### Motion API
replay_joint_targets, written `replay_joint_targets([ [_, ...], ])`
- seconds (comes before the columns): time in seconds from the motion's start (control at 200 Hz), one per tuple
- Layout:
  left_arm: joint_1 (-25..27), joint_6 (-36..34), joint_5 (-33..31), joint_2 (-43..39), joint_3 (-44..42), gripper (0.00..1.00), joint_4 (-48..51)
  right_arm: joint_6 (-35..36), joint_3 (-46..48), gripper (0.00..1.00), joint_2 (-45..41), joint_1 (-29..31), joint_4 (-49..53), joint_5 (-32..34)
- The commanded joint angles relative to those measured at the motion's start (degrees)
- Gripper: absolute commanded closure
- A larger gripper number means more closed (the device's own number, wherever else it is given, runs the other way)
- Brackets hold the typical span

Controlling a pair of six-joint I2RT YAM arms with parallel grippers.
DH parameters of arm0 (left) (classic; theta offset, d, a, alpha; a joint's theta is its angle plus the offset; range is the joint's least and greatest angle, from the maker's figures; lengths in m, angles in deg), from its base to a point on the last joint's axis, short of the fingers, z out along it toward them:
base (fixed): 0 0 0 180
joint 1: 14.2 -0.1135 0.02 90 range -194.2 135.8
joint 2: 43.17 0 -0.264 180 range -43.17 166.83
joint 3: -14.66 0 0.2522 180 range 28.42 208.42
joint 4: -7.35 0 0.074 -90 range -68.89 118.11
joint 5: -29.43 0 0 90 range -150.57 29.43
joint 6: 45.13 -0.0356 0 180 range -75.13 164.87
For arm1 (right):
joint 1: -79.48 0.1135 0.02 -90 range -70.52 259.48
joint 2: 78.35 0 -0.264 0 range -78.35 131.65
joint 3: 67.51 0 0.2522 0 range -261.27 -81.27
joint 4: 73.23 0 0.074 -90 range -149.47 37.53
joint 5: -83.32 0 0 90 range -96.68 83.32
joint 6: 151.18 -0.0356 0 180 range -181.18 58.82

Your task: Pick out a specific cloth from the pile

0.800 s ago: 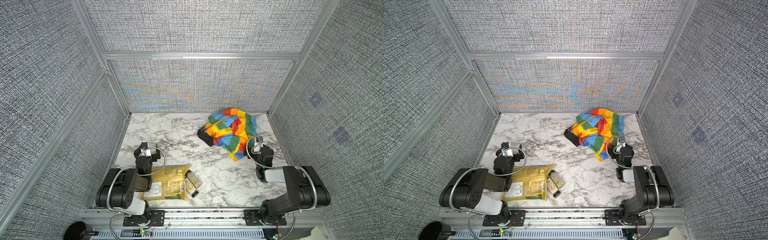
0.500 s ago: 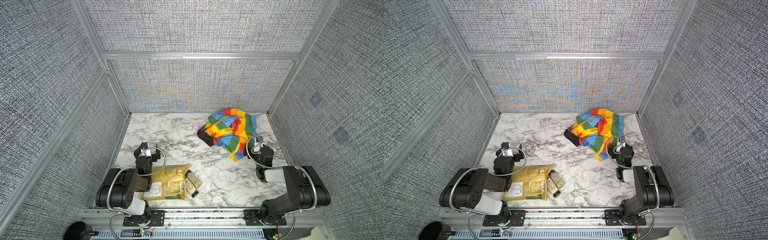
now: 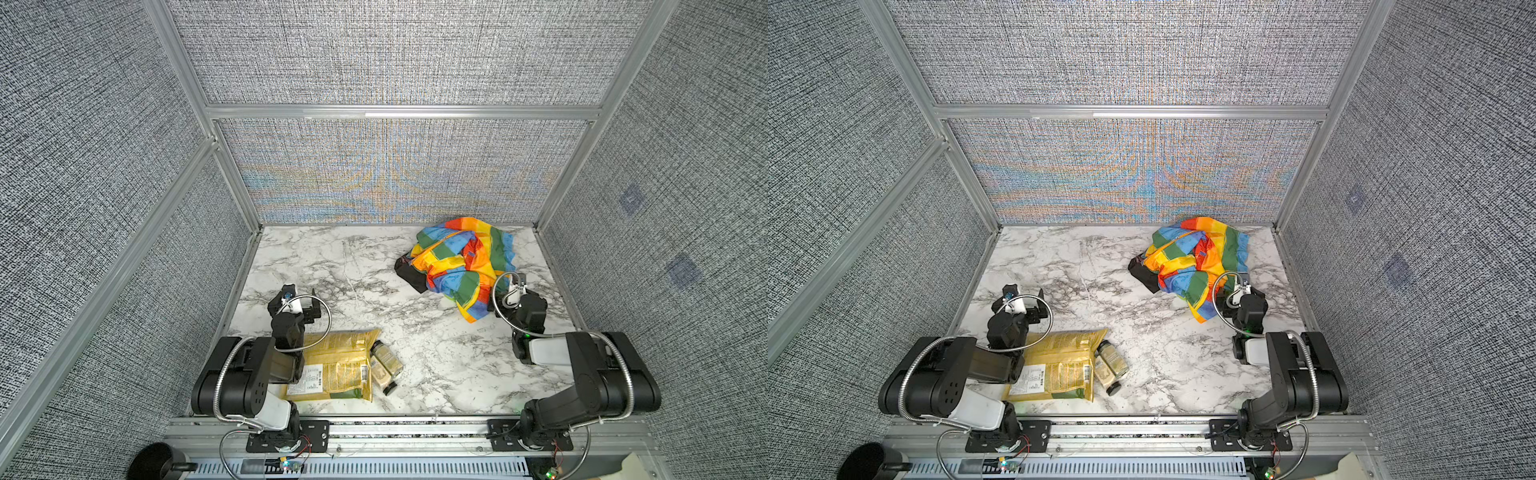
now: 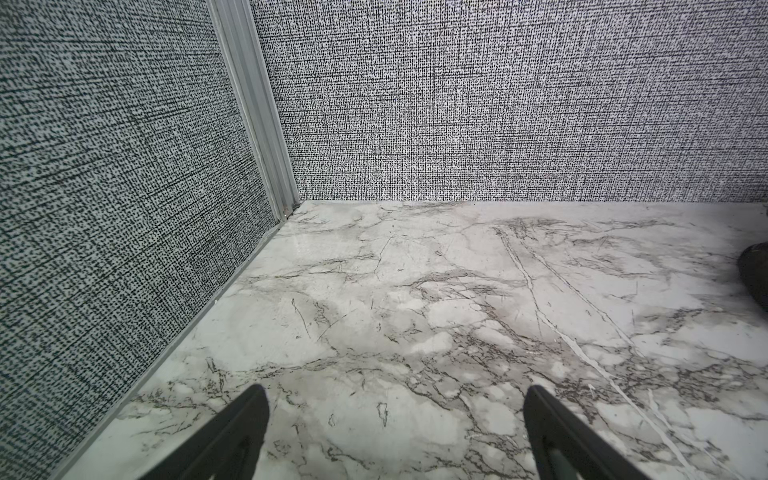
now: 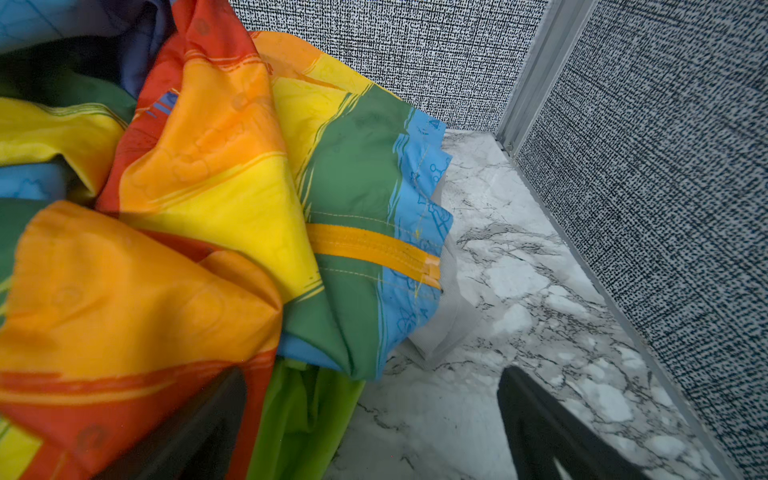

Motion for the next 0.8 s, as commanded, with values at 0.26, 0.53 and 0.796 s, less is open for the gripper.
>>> replay_joint_targets([
  [0.26,-0.1,0.29,0.53,-0.15,0.16,0.01,-1.59,-0.5,-0.21,0.01,-0.18,0.03,-1.76,0.09],
  [0.53,-0.04,0.29,0.57,-0.08,0.15,0.01,-1.57,-0.5,-0.19,0.01,-0.05,0.06,-1.72,0.09],
  [0.796,-0.13,0.2,0.16,-0.37,-1.51,0.01,-4.43,-1.18,1.02,0.01,-0.48,0.02,-3.51,1.48],
])
